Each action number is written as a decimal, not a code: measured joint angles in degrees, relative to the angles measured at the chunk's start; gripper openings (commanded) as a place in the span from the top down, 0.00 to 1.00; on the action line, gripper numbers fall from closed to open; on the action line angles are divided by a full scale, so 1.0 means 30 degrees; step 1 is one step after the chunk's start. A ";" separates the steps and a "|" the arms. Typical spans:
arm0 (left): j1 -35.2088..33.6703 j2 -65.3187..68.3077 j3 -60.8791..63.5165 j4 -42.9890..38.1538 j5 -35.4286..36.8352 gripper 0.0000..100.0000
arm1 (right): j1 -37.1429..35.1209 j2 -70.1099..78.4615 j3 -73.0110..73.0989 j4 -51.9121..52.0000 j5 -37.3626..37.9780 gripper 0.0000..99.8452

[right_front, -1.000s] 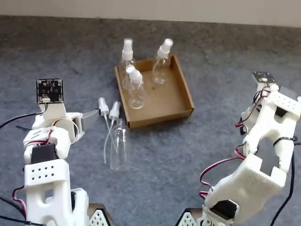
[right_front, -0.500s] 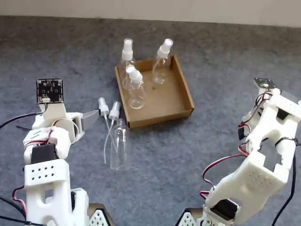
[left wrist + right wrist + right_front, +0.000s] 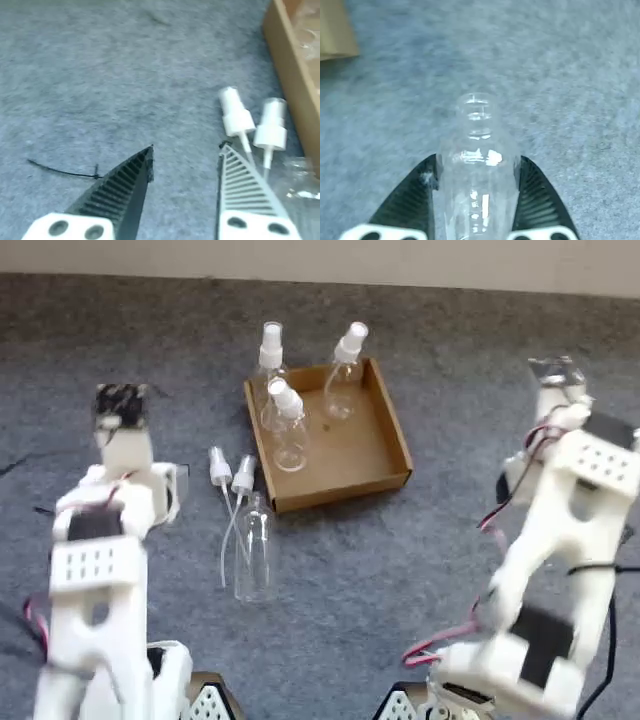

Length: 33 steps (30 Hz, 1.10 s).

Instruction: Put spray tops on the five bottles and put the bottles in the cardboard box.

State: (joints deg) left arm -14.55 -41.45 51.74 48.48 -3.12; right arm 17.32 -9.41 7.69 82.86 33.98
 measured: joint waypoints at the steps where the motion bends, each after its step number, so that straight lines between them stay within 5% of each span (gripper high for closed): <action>1: 0.0381 0.1289 -0.1026 0.0498 0.0000 0.78 | -0.0615 -0.1231 0.1055 0.0029 0.0000 1.00; 12: 0.1319 1.3832 -1.2308 0.5480 0.2462 0.73 | -0.5509 -1.2777 1.0784 -0.0557 -0.0908 1.00; 33: 0.2579 2.2945 -1.8022 0.5538 0.6418 0.76 | -0.7355 -1.3275 1.2249 -0.0615 -0.1055 1.00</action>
State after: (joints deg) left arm -6.81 27.38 -2.33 65.10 16.13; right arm -4.75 -49.23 44.44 81.01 30.81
